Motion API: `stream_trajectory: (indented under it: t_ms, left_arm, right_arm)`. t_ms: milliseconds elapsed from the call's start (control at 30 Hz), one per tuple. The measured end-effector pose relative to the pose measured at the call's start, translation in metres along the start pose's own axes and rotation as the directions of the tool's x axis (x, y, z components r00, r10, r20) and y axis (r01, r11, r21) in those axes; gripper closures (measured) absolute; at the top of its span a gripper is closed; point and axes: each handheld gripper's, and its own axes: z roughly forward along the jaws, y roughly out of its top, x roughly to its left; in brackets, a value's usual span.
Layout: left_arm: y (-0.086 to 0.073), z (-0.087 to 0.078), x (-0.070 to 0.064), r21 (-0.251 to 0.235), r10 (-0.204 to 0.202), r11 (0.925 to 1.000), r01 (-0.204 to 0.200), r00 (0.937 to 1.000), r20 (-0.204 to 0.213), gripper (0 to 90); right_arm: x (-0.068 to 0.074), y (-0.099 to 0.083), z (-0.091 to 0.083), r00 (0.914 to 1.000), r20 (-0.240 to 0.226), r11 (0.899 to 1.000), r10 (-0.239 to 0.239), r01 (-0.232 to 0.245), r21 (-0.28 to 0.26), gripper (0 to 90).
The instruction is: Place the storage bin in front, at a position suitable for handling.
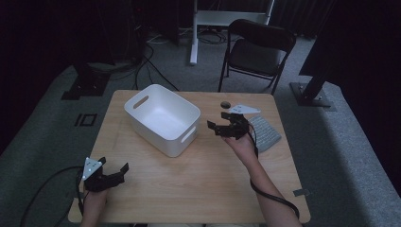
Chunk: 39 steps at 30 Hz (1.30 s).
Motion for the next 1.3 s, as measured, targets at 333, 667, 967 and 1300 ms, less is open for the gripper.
stream_trajectory:
  t_ms: [333,667,967,1300]
  left_arm:
    - [0.000,0.000,0.000,-0.002,-0.004,1.0000,0.004,1.0000,0.003,0.0]
    - [0.001,0.000,0.000,-0.004,-0.006,1.0000,0.006,1.0000,0.007,0.0]
    - [0.000,-0.001,0.001,-0.008,-0.011,0.9999,0.011,0.9999,0.001,0.0]
    - [0.001,-0.001,0.001,-0.008,-0.010,0.9999,0.010,0.9999,0.002,0.0]
  right_arm:
    - [0.000,0.018,0.019,0.9999,0.004,1.000,-0.014,0.014,0.008,24.3]
    - [-0.001,0.032,0.049,1.0000,-0.001,0.999,-0.002,0.002,0.049,31.6]
    - [0.003,0.036,0.076,0.9994,0.021,0.994,-0.026,0.024,0.107,40.5]
    - [0.006,0.041,0.094,0.9975,0.045,0.977,-0.055,0.044,0.207,62.4]
